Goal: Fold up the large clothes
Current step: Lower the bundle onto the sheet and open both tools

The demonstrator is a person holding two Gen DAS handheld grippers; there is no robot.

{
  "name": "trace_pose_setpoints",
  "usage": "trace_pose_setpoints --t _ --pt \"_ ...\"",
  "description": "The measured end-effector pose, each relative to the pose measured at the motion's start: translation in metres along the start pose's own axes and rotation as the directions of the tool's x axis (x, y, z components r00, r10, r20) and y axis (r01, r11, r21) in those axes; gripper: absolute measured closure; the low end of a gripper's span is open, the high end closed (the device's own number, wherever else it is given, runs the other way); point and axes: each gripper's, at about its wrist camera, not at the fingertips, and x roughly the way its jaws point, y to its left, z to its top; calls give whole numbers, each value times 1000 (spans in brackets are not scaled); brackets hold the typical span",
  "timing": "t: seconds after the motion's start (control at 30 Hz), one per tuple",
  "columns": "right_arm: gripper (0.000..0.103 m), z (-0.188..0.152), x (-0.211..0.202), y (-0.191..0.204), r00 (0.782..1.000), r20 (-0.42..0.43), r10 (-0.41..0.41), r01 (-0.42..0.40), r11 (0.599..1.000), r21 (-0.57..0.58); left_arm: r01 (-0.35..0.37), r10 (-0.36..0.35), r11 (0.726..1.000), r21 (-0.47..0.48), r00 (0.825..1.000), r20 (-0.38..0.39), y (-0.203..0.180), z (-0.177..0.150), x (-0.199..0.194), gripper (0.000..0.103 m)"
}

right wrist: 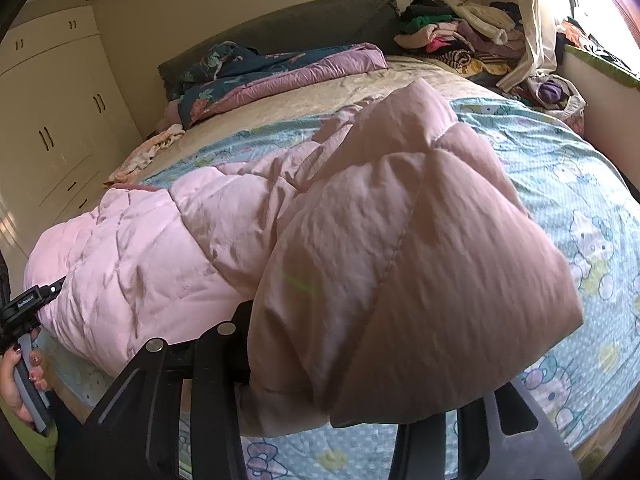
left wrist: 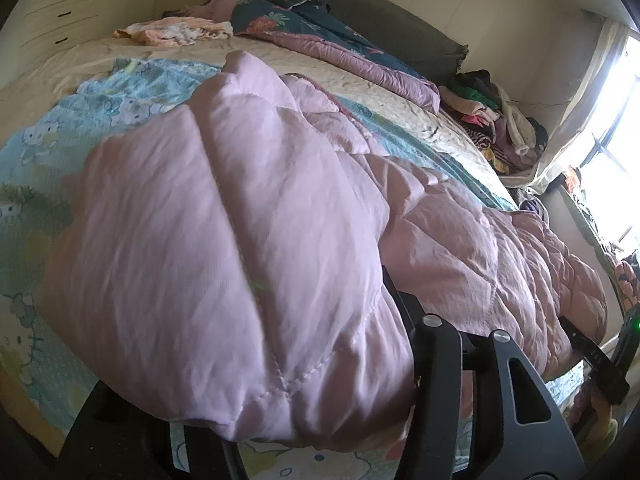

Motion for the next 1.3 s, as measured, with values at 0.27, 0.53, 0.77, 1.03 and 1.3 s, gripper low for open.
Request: trace_pose_setpoints --t 0.27,0.53,0.77,1.03,1.3 --pt "35 -6 14 -20 999 -46 28 -23 993 112 -1 0 1000 -26 1000 -16 7 -4 2 47" --pt "16 -12 4 -29 997 -62 49 -38 987 158 -19 16 998 -57 999 -52 17 -12 -10 17" --pt "11 -20 -13 -32 998 -53 36 -27 986 162 -38 35 997 -73 998 -46 28 -17 -32 10" --pt "5 -26 -54 -38 999 15 -40 37 987 158 -102 103 994 -34 995 15 19 -19 -66 9" --pt "4 -20 -106 -26 988 125 -87 77 993 86 -96 93 995 14 989 113 7 -15 -108 9"
